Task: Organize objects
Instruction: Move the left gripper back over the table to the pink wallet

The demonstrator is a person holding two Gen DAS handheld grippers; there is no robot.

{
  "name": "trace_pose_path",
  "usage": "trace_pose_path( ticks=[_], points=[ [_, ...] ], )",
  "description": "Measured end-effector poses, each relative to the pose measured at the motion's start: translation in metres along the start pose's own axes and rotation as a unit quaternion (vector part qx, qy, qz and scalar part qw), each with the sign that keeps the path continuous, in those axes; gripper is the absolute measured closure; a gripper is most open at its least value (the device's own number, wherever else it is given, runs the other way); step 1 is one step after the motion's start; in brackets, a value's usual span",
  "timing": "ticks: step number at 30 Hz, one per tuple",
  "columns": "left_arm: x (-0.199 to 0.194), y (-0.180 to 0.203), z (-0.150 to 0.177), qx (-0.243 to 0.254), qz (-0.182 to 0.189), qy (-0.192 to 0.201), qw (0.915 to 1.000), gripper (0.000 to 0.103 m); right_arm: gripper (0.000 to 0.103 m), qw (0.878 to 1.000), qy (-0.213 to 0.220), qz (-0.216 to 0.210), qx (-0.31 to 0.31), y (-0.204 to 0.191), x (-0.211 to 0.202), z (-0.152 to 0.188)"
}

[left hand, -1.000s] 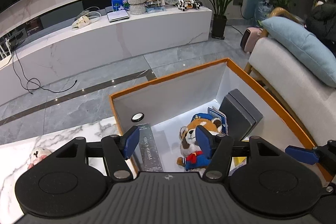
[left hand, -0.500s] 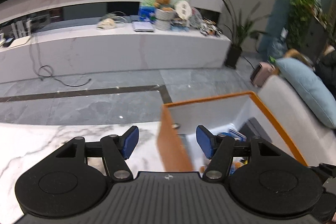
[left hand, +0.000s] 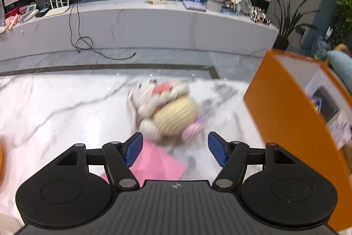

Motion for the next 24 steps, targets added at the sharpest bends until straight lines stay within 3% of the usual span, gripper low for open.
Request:
trace_pose_path(
  ticks=[9, 14, 19, 24],
  points=[
    [0.004, -0.024, 0.027, 0.012, -0.020, -0.032, 0.9992, 0.024, 0.035, 1.000, 0.002, -0.008, -0.009, -0.014, -0.003, 0.001],
    [0.003, -0.031, 0.036, 0.032, -0.031, -0.029, 0.9986, 0.018, 0.035, 1.000, 0.022, -0.013, 0.008, -0.016, -0.010, -0.005],
    [0.002, -0.024, 0.045, 0.078, -0.035, -0.038, 0.9956, 0.013, 0.035, 0.997, 0.063, -0.030, 0.032, -0.025, -0.026, -0.017],
    [0.009, -0.014, 0.056, 0.168, -0.058, -0.055, 0.9825, 0.009, 0.035, 0.995, 0.084, -0.045, 0.038, -0.040, -0.036, -0.021]
  ],
)
Point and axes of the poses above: each gripper's, at about its wrist camera, not at the fingertips, and x roughly the way its jaws point, y to its right, z to its underside, the point moved 7 cm from there along x, roughly the way its jaws point, and after that the axes turned 7 degrees about z, right-handed, at the moved point
